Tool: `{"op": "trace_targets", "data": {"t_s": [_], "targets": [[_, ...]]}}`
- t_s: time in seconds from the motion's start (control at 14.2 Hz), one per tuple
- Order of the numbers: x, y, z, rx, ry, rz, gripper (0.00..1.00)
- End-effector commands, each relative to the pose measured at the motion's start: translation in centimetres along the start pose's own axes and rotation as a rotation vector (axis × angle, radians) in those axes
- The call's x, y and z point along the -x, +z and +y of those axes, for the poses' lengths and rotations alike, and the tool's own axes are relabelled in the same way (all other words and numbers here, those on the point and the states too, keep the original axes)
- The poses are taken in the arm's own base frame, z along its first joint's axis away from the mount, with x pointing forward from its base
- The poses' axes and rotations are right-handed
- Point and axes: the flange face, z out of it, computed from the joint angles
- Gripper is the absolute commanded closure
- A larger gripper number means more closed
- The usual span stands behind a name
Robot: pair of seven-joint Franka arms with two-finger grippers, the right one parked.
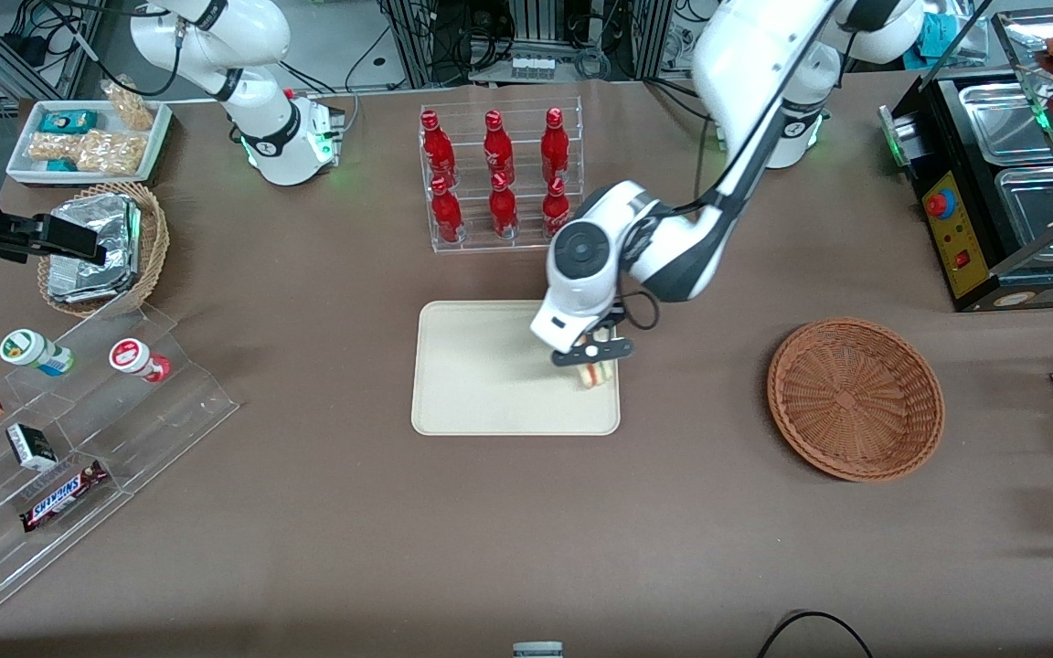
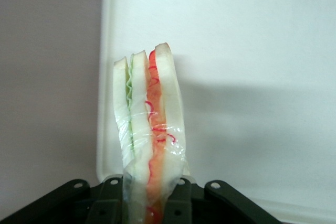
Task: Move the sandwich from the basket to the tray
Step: 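Carry the sandwich with the left gripper over the cream tray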
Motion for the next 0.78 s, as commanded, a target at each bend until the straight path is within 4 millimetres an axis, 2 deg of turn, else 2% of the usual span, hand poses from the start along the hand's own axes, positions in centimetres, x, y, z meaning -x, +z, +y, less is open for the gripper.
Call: {"op": "trace_targets", "data": {"t_s": [0.0,0.14,0.21,0.28,0.71], "targets": [[0.8,0.3,3.0,0.047,-0.035,0.045,0.82],[2.0,1.1,4.2,0.052,-0.014,0.049,0.81],[3.2,1.0,5.2,0.057,0.001,0.049,0.81],[3.4,0.5,5.8,0.062,0.005,0.059,0.80],[3.3,1.5,5.8,0.052,0.027,0.056,0.77]]}}
